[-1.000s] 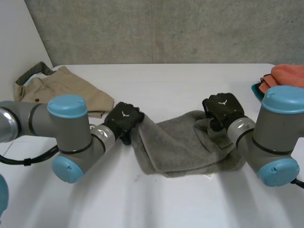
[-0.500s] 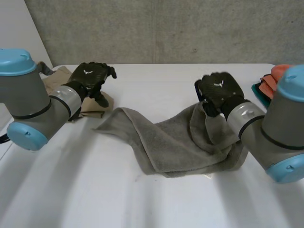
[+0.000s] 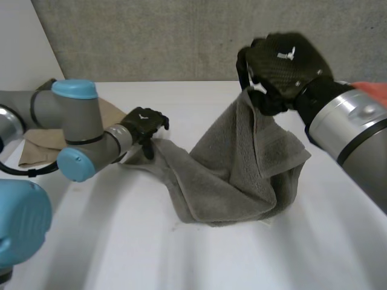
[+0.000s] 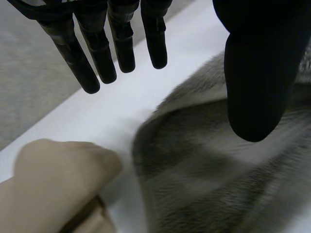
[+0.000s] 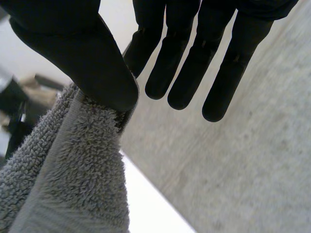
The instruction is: Fold the laundry.
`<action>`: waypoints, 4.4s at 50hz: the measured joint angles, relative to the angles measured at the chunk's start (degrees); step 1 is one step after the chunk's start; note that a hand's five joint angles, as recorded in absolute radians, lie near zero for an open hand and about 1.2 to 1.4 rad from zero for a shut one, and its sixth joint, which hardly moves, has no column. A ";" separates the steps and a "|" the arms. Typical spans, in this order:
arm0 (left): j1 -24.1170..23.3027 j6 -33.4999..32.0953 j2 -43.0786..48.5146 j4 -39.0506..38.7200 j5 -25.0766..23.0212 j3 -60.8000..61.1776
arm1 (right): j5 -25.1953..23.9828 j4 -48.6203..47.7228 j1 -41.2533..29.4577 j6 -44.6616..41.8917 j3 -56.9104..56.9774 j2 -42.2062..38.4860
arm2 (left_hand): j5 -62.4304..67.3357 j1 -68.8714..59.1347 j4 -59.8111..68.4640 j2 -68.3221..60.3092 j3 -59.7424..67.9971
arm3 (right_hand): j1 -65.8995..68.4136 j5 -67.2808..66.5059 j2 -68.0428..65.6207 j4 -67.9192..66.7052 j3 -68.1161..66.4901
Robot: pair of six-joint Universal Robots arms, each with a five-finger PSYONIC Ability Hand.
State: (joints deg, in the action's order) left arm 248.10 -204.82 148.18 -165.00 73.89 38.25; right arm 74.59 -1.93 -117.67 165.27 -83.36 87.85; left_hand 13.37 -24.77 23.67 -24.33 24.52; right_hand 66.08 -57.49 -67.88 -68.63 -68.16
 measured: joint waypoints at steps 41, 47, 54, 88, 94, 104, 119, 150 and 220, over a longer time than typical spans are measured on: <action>0.33 -6.01 -45.79 1.99 6.34 41.54 | 10.96 -22.38 5.19 -0.82 47.74 -57.26 | 42.34 -40.36 44.92 -44.15 43.59 | -12.50 13.17 13.46 13.49 13.35; -0.17 -5.09 -48.04 1.92 5.42 43.38 | 13.05 -30.86 2.28 -2.34 53.55 -65.14 | 42.34 -40.36 44.92 -44.15 43.58 | -53.36 54.66 55.74 55.48 55.40; -1.16 -4.12 -48.93 2.01 6.30 40.81 | 16.39 -17.12 1.35 -3.90 46.25 -55.72 | 42.34 -40.36 44.93 -44.15 43.59 | -53.45 54.70 56.09 56.31 56.10; -6.64 -1.48 -47.60 3.56 12.54 29.21 | 15.23 -7.68 -5.21 12.24 -9.85 -26.10 | 42.34 -40.36 44.93 -44.16 43.59 | -1.03 0.38 0.31 0.53 0.46; -3.85 -2.99 -46.68 3.82 12.76 32.46 | 18.36 -8.22 -2.95 6.16 -9.51 -21.07 | 42.34 -40.36 44.94 -44.16 43.58 | -1.03 0.34 0.31 0.20 0.28; 2.29 -12.24 -37.17 3.16 7.86 36.92 | 8.25 3.83 9.44 -21.55 -5.59 -9.39 | 42.34 -40.36 44.94 -44.16 43.59 | -1.02 -0.35 0.31 0.12 0.28; 3.21 -8.73 -26.09 -22.25 3.62 8.58 | 11.67 -8.59 6.69 -22.62 27.15 -27.68 | 42.34 -40.36 45.14 -44.26 43.84 | -0.74 -1.08 0.31 0.05 0.03; 2.64 -4.68 -29.84 -25.66 11.88 38.59 | 5.22 -24.15 10.89 -14.20 2.21 -24.50 | 37.31 -36.50 36.52 -35.43 35.62 | -0.74 -1.36 0.31 0.02 0.02; 18.94 -21.74 -18.45 -25.67 -2.31 44.98 | 5.38 -21.00 12.59 -18.68 -8.58 -29.33 | 30.60 -30.69 31.04 -30.23 30.03 | -0.74 -1.36 0.31 0.02 0.02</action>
State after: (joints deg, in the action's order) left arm 267.05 -226.55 129.73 -190.67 71.58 83.23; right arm 79.97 -22.93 -105.08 146.59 -91.94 58.52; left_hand 43.97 -55.47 54.70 -54.56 54.55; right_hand 65.34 -58.85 -67.58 -68.61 -68.14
